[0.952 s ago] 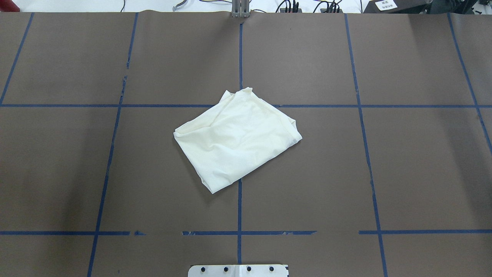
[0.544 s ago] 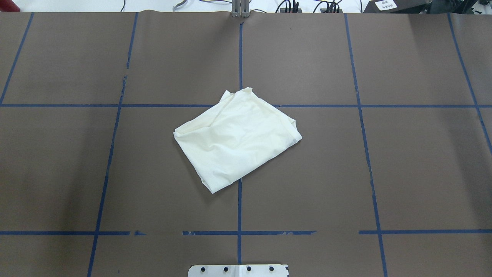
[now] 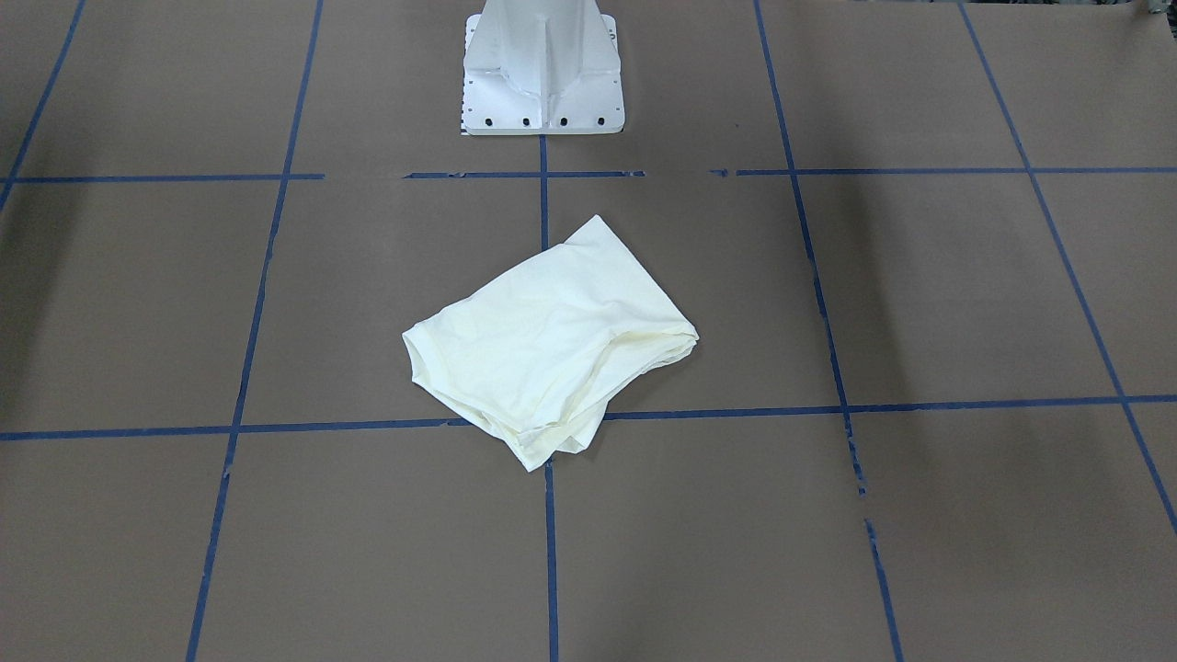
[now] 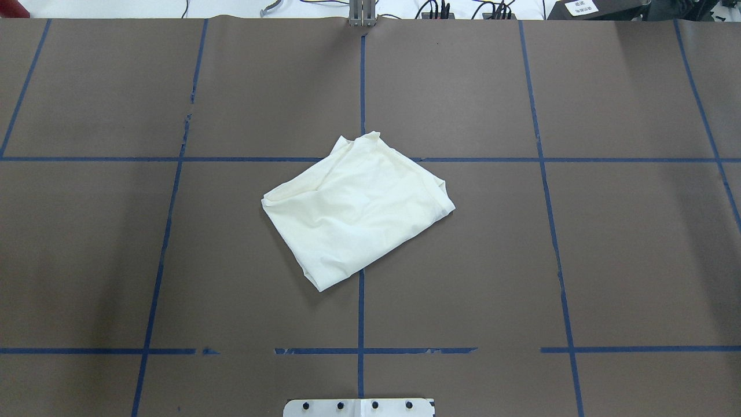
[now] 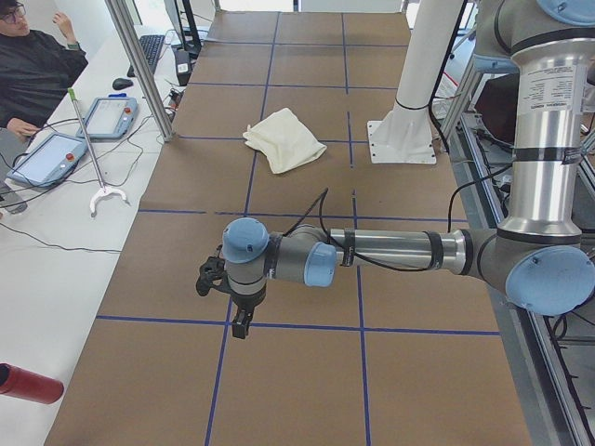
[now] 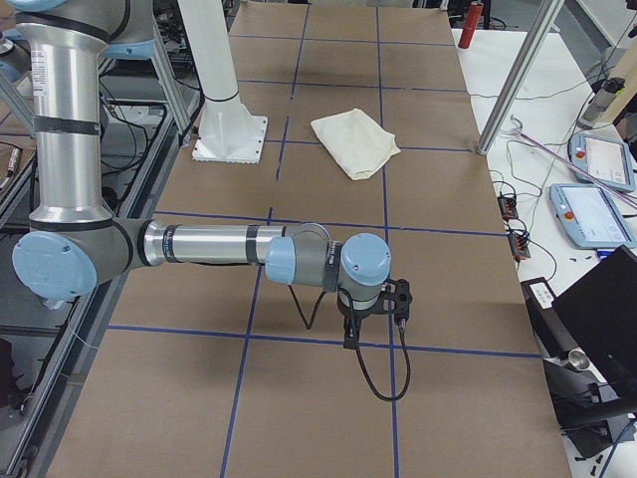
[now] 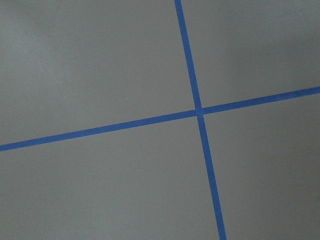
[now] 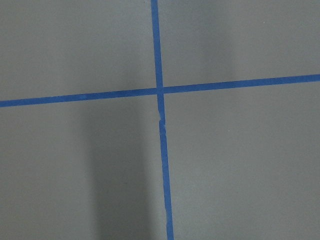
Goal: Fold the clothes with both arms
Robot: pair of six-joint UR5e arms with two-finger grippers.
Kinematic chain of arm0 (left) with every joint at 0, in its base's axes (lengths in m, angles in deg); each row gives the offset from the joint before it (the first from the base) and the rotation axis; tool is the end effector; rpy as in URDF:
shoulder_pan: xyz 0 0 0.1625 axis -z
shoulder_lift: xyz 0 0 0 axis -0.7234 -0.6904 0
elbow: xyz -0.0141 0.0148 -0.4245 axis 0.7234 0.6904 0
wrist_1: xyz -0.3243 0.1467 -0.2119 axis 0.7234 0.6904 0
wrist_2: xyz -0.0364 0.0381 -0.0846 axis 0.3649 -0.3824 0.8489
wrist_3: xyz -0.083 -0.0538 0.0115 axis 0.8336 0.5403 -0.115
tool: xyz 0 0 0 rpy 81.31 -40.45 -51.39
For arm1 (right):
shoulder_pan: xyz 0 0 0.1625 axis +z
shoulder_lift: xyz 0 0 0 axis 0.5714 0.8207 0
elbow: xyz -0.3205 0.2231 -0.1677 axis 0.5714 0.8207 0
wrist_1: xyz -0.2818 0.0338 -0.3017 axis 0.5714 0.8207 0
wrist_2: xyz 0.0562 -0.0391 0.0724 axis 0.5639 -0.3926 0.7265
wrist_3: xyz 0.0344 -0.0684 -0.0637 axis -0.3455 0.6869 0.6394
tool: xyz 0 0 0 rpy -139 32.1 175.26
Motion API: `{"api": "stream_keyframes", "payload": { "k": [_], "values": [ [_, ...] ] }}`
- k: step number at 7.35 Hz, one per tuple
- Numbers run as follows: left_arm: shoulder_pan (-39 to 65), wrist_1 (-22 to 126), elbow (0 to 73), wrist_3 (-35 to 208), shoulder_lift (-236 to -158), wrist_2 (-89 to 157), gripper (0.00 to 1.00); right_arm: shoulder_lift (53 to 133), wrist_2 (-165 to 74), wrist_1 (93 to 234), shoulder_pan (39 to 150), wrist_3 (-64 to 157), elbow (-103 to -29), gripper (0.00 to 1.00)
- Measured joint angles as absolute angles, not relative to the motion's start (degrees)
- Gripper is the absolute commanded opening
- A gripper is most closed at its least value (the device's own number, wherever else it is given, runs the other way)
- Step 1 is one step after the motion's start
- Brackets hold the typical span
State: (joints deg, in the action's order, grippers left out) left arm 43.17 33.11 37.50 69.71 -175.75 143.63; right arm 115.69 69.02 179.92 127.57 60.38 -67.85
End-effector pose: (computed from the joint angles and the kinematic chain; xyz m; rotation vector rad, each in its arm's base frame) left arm -0.0637 -0.4911 0.6436 0.1497 0.7133 0.0993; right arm 0.0822 -0.4685 0.6396 -0.0171 -0.8299 0.0935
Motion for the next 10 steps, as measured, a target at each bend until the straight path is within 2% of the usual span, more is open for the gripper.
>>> {"api": "stream_keyframes", "payload": {
  "k": [10],
  "values": [
    [43.2,32.7,37.8,70.3,-175.7,143.8,1.0,115.6,68.9,177.9,127.5,59.0,-68.3,1.0]
  ]
}}
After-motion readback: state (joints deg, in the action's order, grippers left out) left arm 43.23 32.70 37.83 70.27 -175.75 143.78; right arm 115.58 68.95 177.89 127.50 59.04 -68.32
